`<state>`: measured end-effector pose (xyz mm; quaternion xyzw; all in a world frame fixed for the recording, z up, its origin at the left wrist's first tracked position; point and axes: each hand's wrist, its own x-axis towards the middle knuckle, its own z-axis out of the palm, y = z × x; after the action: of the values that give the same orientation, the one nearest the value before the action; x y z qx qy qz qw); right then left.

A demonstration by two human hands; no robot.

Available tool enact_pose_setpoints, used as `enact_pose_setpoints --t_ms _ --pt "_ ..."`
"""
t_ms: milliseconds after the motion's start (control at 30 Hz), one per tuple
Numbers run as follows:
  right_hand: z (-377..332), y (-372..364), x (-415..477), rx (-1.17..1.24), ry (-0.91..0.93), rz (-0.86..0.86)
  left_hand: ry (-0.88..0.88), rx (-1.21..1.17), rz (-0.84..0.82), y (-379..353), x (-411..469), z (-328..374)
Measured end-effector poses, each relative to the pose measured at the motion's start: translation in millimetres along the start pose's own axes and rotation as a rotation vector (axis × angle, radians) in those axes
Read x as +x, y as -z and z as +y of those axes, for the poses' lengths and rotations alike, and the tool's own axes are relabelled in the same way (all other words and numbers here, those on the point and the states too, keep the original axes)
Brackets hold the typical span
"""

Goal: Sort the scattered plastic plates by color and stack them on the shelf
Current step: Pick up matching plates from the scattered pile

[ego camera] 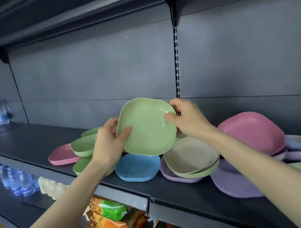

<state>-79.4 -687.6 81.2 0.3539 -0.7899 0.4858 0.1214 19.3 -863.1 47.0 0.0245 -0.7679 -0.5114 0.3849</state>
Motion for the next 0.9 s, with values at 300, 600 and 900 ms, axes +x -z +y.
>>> enact_pose_setpoints --t_ms 300,600,900 --pt "-15.3 -97.0 42.7 -0.11 -0.117 0.186 -0.096 0.115 -0.169 77.6 74.8 -63.6" --pt "-9.0 -184.3 102.6 -0.114 -0.265 0.116 0.001 0.17 -0.253 130.0 143.4 -143.1" --pt "13.8 -228.3 155.6 -0.146 -0.319 0.077 0.051 0.126 -0.292 146.3 203.2 -192.9"
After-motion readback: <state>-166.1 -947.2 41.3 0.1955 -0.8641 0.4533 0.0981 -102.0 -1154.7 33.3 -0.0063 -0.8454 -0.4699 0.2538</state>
